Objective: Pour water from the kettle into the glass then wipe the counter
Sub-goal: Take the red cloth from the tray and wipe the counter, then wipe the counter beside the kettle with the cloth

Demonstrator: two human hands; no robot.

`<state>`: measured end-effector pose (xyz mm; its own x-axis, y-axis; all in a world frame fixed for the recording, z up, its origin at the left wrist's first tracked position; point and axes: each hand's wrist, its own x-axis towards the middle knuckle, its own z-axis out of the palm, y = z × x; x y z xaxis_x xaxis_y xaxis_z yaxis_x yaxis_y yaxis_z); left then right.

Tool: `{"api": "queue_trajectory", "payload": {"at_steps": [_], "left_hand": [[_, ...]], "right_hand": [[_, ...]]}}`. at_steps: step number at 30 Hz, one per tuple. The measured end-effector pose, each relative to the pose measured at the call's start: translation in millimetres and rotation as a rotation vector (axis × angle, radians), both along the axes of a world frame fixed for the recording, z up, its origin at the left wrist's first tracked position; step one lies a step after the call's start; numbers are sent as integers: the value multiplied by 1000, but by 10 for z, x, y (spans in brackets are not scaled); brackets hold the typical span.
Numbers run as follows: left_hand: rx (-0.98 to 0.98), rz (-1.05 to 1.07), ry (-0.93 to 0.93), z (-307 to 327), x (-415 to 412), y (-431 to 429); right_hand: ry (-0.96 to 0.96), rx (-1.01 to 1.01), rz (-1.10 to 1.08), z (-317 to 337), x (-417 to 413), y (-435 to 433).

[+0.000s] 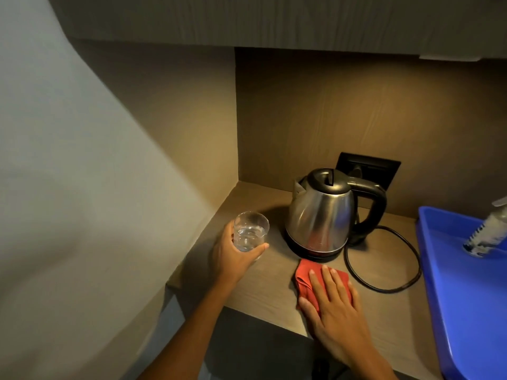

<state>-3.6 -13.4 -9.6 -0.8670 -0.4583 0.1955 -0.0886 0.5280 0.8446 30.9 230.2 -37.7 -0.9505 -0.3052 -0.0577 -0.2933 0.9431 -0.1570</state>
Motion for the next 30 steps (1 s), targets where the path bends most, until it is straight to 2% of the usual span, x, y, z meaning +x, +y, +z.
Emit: {"api": "queue_trajectory", "payload": {"at_steps": [1, 3, 5, 7, 9, 11, 13, 15, 17, 18, 21, 23, 24, 30], "left_hand": [[3, 1, -9, -45, -9, 16], [25, 12, -15, -116, -39, 29], [42, 22, -21, -155, -77, 18], [43, 13, -36, -162, -107, 10], [52, -5, -52, -140, -114, 21], [53, 2, -27, -90, -56, 64], [-48, 76, 170, 9, 56, 121], [-161, 72, 437, 157, 186, 266], [-129, -41, 516, 292, 285, 584], [-64, -110, 450, 326, 314, 794], [259, -361, 47, 356, 346, 1453], [399, -446, -85, 356, 274, 1819], [375, -460, -92, 371, 217, 1963], [-16, -720, 55, 643, 187, 2948]], "right_hand": [[-21, -73, -26, 33, 24, 75], [60, -256, -196, 111, 10, 226], [118, -209, -373, 186, -81, 362], [83, -133, -396, 209, -148, 394], [56, -221, -373, 235, -166, 335], [-44, -488, -375, 335, -113, 249], [-141, -752, -378, 421, -70, 201], [-124, -919, -387, 528, -58, 229], [-174, -1213, -413, 656, -51, 334], [-206, -1329, -416, 720, -51, 430], [-210, -1511, -484, 909, -33, 806], [-162, -1535, -572, 982, -4, 1101], [-120, -1483, -603, 988, 10, 1226], [295, -746, -666, 938, 227, 2060]]}}
